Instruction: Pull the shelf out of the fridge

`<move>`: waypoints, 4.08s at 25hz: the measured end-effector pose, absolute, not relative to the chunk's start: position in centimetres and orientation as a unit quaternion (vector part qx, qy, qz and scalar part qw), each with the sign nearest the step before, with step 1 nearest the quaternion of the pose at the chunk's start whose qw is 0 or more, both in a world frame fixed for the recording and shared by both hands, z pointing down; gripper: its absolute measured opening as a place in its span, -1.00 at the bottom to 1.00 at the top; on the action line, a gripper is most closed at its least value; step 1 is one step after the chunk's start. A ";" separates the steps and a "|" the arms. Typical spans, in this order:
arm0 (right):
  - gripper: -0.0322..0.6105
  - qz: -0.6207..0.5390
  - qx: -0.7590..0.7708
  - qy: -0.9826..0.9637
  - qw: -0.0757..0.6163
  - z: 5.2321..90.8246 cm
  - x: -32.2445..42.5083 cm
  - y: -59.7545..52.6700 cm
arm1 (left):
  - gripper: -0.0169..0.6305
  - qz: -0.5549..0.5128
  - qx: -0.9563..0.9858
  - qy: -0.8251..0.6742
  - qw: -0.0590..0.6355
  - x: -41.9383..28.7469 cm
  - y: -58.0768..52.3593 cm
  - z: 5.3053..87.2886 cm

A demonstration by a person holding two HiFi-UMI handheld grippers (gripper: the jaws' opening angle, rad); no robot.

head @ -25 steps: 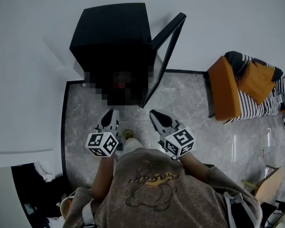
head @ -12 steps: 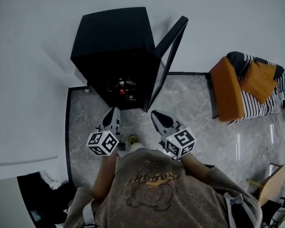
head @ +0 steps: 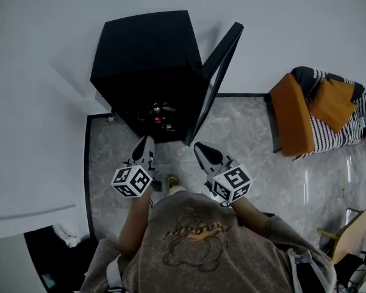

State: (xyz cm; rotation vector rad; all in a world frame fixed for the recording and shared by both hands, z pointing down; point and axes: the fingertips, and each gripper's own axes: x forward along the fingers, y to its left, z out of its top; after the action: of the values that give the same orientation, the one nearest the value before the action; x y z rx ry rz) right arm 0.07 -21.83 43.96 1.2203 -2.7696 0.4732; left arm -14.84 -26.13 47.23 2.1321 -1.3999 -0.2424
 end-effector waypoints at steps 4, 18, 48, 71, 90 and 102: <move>-0.83 0.158 0.398 -0.903 0.043 44.2 -0.2 -22.1 | -0.93 -0.107 0.790 -0.518 0.310 -15.4 -26.9 48.5; -0.83 0.174 0.403 -0.896 0.062 45.8 -1.5 -24.6 | -0.67 -0.126 0.766 -0.495 0.390 -15.4 -31.7 54.2; -0.83 0.205 0.408 -0.886 0.084 49.1 -4.1 -29.5 | -0.65 -0.170 0.690 -0.535 0.456 -19.3 -41.9 65.3; -0.83 0.233 0.417 -0.872 0.110 51.7 -4.4 -30.9 | -0.60 -0.223 0.636 -0.544 0.499 -18.6 -48.6 71.2; -0.83 0.248 0.437 -0.856 0.123 52.7 -3.1 -30.1 | -0.54 -0.289 0.573 -0.539 0.546 -18.5 -51.0 75.3; -0.83 0.260 0.446 -0.846 0.136 53.8 -2.1 -28.7 | -0.56 -0.306 0.588 -0.523 0.536 -17.9 -54.7 76.0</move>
State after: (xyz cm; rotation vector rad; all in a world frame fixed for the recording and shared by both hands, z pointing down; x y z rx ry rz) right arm -2.11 -28.69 53.80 1.2917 -2.4494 0.7521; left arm -17.89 -54.66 76.00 1.3997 -1.2440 -0.7286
